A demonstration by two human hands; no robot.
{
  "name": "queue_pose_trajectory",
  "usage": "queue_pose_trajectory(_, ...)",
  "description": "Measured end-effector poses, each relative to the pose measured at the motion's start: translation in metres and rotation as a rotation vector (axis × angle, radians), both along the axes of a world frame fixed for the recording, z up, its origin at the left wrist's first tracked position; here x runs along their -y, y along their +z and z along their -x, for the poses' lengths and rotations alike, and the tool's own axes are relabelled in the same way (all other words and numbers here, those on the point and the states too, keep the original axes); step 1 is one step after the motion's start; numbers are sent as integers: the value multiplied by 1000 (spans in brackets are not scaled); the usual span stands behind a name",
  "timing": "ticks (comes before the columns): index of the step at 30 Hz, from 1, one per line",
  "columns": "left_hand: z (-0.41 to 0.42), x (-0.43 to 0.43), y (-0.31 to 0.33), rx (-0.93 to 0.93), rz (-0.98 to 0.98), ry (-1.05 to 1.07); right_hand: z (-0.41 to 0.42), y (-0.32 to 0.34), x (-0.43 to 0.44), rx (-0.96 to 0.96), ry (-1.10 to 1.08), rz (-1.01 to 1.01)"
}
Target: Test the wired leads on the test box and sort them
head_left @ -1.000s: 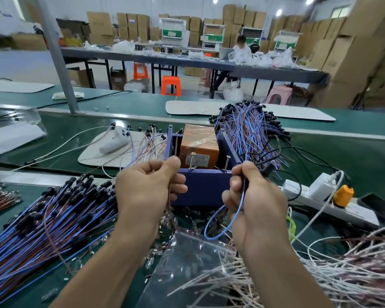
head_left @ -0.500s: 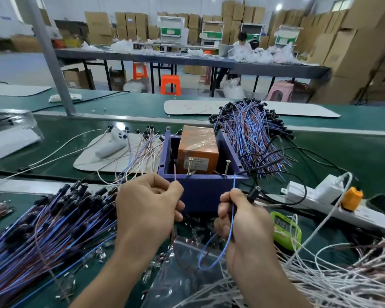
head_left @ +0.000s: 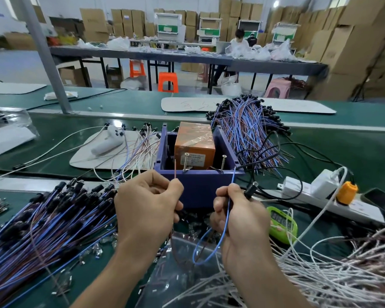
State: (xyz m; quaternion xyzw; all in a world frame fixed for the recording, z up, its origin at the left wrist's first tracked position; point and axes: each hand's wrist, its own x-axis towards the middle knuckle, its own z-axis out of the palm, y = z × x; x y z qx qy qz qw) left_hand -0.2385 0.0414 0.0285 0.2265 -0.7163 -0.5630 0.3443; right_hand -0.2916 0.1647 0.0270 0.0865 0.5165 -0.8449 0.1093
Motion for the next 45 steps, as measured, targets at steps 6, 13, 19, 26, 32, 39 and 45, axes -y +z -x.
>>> queue_pose_trajectory(6,-1,-5,0,-14,20,-51,1,-2,1,0,6,-2)
queue_pose_trajectory(13,-1,-7,-1,-21,7,-77,1,-3,2,9,-1,-15)
queue_pose_trajectory(19,1,-6,-4,-17,-1,-93,2,-1,-1,6,11,-51)
queue_pose_trajectory(26,1,-6,-5,-5,-3,-101,5,0,-3,-31,42,-122)
queue_pose_trajectory(32,0,-5,-4,-5,-21,-107,6,-1,-4,-71,65,-134)
queue_pose_trajectory(39,-1,-7,-3,14,-25,-37,3,3,-4,-13,-30,-102)
queue_pose_trajectory(45,-5,-4,8,186,325,194,0,11,-7,-45,-4,-86)
